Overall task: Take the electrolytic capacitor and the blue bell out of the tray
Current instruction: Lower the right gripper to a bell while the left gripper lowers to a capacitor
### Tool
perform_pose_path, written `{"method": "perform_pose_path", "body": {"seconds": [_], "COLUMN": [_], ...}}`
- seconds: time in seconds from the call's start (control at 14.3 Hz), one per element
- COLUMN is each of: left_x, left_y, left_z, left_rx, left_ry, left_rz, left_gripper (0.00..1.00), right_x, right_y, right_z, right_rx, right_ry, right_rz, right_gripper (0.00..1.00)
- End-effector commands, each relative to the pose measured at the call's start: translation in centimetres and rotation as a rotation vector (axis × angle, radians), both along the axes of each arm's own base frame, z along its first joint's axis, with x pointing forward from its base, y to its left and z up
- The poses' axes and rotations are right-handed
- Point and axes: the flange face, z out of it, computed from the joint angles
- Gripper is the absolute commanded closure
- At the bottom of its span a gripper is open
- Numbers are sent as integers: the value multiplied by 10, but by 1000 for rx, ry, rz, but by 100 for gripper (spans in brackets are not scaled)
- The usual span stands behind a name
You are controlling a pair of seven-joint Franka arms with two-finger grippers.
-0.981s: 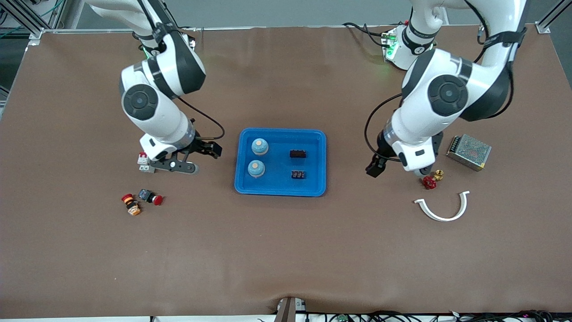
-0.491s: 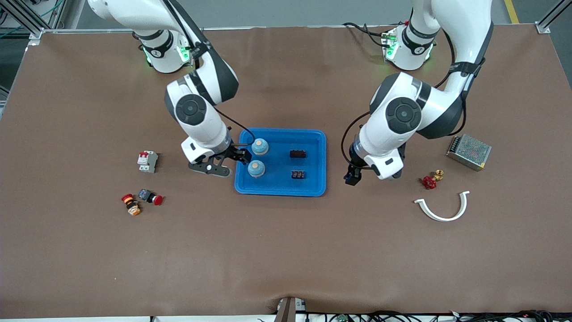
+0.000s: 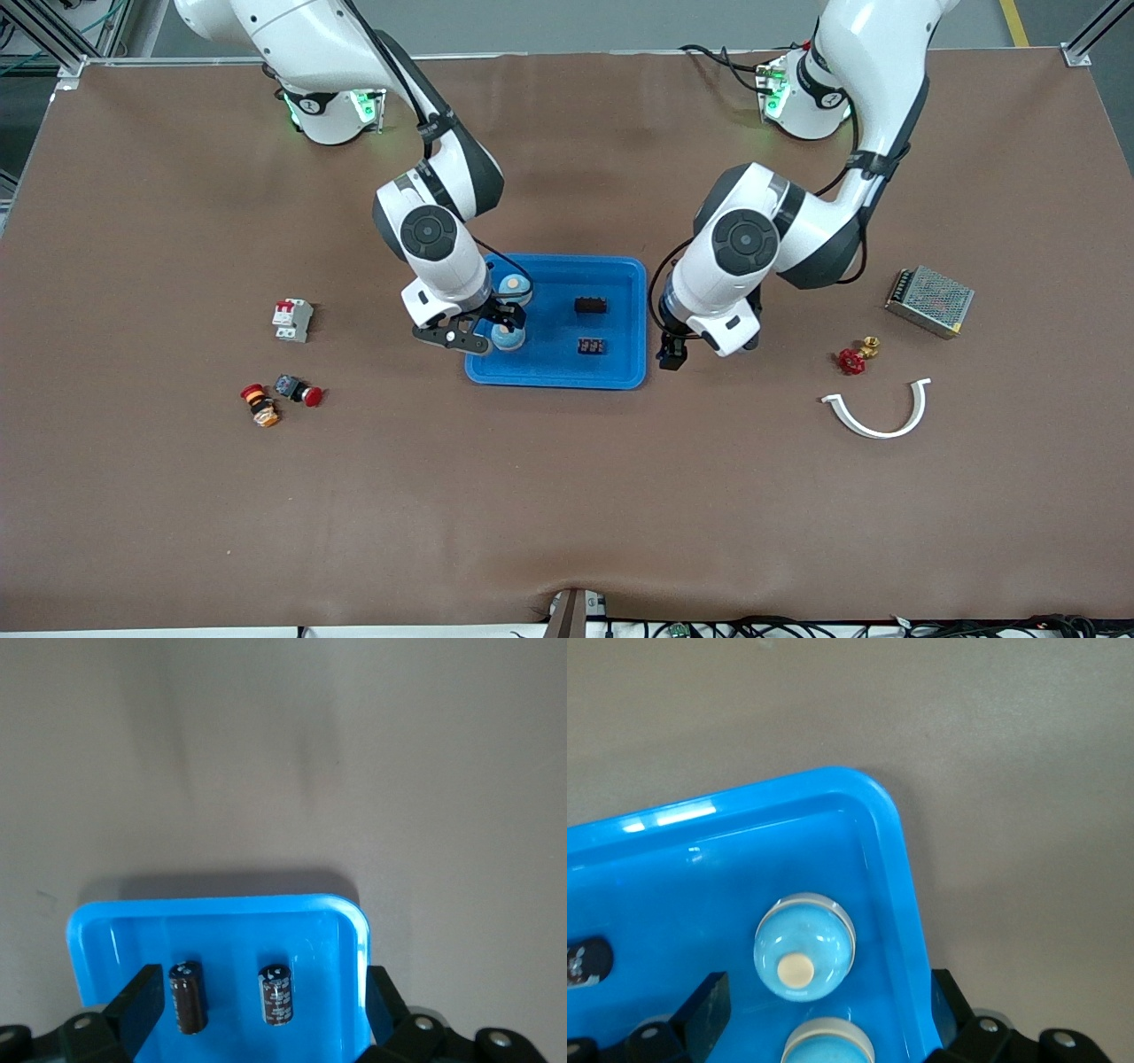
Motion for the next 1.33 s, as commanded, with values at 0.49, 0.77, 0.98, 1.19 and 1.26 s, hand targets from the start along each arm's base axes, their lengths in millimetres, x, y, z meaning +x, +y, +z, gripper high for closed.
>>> {"method": "perform_pose_path", "body": {"seconds": [0.49,0.77,0.98,1.19,1.26], "left_x": [-13,-18,-20,-23,-25], "left_y": [-59,-76,-87,-94,-98], "left_z": [-50,-65,-77,-83,-85], "left_rx": [38,49,52,50,41], "left_ry": [2,-10,-2,0,-8], "left_rz": [137,155,158,157,153], "left_gripper": [0,0,0,0,0], "right_x": [9,10,11,10,9], "right_y": [35,31,27,28,30], "right_z": [-35,-45,-49,-53,-52], "right_rx": [-22,-37,-50,-52,-48], "right_ry": [0,-2,-8,-5,-12], "right_rz": [-21,-13,-4,-2,0], "right_gripper": [0,0,0,0,0]}}
